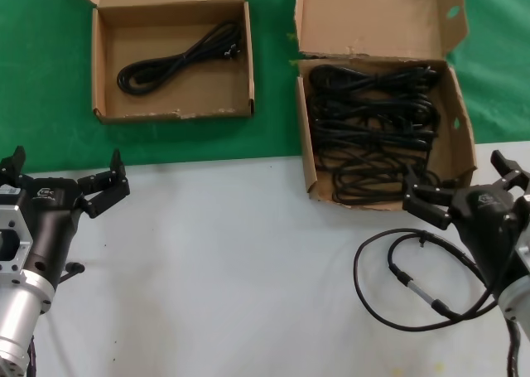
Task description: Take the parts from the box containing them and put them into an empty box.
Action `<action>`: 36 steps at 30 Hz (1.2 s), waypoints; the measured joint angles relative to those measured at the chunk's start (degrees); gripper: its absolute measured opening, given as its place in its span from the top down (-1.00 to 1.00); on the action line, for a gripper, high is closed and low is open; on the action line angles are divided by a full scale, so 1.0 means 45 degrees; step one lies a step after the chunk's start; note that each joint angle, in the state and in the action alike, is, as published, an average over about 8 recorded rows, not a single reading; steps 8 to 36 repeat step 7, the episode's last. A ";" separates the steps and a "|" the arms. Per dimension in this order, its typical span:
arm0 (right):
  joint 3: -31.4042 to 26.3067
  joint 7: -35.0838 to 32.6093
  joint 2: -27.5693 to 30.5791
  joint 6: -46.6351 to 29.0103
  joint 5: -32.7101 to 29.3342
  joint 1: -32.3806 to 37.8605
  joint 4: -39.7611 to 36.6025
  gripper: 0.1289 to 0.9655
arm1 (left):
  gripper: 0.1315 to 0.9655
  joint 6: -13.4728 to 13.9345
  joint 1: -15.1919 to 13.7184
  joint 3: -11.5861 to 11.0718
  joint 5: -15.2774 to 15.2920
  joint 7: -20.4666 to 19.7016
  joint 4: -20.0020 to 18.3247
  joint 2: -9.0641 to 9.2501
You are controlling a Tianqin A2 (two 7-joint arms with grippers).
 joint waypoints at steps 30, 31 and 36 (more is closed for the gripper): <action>0.0000 0.0000 0.0000 0.0000 0.0000 0.0000 0.0000 -1.00 | -1.00 0.0000 0.0000 0.0000 0.0000 0.0000 0.0000 0.0000; 0.0000 0.0000 0.0000 0.0000 0.0000 0.0000 0.0000 -1.00 | -1.00 0.0000 0.0000 0.0000 0.0000 0.0000 0.0000 0.0000; 0.0000 0.0000 0.0000 0.0000 0.0000 0.0000 0.0000 -1.00 | -1.00 0.0000 0.0000 0.0000 0.0000 0.0000 0.0000 0.0000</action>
